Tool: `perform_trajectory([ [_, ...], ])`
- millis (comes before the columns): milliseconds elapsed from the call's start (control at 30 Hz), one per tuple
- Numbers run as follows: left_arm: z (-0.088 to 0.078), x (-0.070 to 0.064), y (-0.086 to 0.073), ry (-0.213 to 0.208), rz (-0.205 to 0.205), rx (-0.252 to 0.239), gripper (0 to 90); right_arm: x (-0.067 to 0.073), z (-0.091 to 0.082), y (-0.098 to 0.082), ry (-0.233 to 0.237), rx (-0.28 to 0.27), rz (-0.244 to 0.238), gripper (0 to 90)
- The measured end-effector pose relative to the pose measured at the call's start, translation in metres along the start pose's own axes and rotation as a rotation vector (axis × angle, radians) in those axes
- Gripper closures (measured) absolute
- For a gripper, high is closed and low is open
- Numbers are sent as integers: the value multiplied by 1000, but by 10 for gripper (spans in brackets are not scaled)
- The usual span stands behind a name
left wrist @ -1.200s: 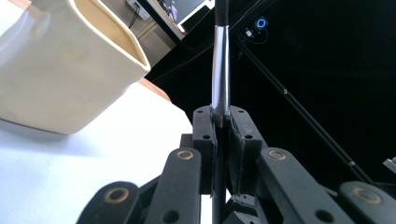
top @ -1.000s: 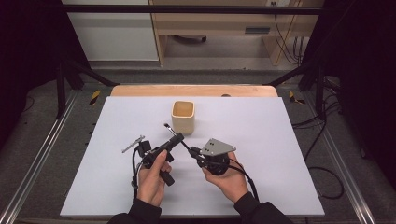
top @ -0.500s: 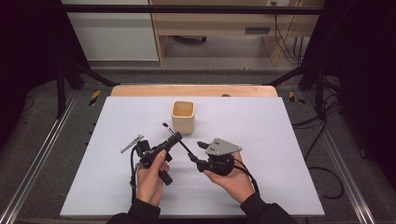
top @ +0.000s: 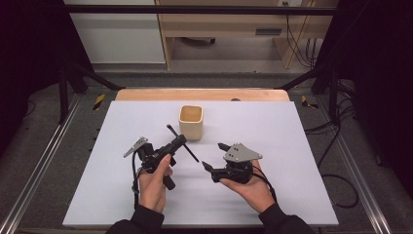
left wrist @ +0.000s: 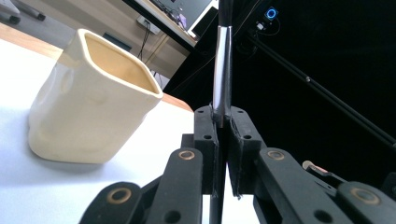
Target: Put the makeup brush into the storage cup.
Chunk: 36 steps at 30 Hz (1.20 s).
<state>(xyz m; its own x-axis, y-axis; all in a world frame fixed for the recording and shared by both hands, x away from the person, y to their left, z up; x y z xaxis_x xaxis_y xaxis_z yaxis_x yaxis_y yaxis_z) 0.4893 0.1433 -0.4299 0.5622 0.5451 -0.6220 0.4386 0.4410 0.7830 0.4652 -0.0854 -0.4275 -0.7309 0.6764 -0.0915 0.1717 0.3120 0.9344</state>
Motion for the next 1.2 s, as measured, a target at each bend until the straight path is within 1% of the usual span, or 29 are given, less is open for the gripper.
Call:
perform_trajectory([
  [167,2,-3,6,10,37,8,833,-9,-5,-6,-17,3,13,122],
  [233,4,-4,9,12,48,13,833,-13,-7,-9,-34,-3,16,109],
  [333,7,-6,14,20,72,23,833,-19,-10,-13,-46,-4,19,89],
  [400,9,-6,17,24,72,27,833,-23,-12,-16,-47,-5,36,79],
  [467,10,-7,21,29,91,34,833,-27,-14,-19,-68,-7,43,77],
  [533,10,-9,26,28,97,28,833,-32,-18,-22,-82,-13,51,74],
  [567,10,-10,28,27,94,27,833,-34,-19,-23,-91,-16,45,75],
  [700,12,-13,37,41,118,35,833,-41,-25,-28,-116,-12,44,75],
  [767,14,-14,41,47,131,38,833,-46,-28,-31,-119,-17,55,75],
  [867,16,-16,48,53,156,42,833,-53,-34,-37,-146,-31,61,75],
  [933,18,-18,52,56,177,44,833,-57,-37,-41,-161,-40,55,81],
  [1000,17,-21,57,58,193,38,833,-59,-39,-44,-171,-33,48,81],
  [1133,12,-25,67,66,214,29,833,-60,-46,-43,-192,-59,43,81],
  [1200,10,-25,72,74,229,31,833,-60,-49,-44,-192,-72,55,79],
])
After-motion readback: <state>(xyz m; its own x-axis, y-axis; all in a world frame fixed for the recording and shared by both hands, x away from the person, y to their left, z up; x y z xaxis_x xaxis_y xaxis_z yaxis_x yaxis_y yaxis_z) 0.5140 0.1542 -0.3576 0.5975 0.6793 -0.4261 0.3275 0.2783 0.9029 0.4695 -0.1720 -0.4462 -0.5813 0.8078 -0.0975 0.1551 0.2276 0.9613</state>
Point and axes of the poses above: each handheld gripper's, and its own axes: z roughly forward along the jaws, y roughly out of its top, x roughly to its left, the point moved 3 cm from there along z, roughly forward along the jaws, and after that the axes turned 2 degrees about -y, right-handed, at the moved point
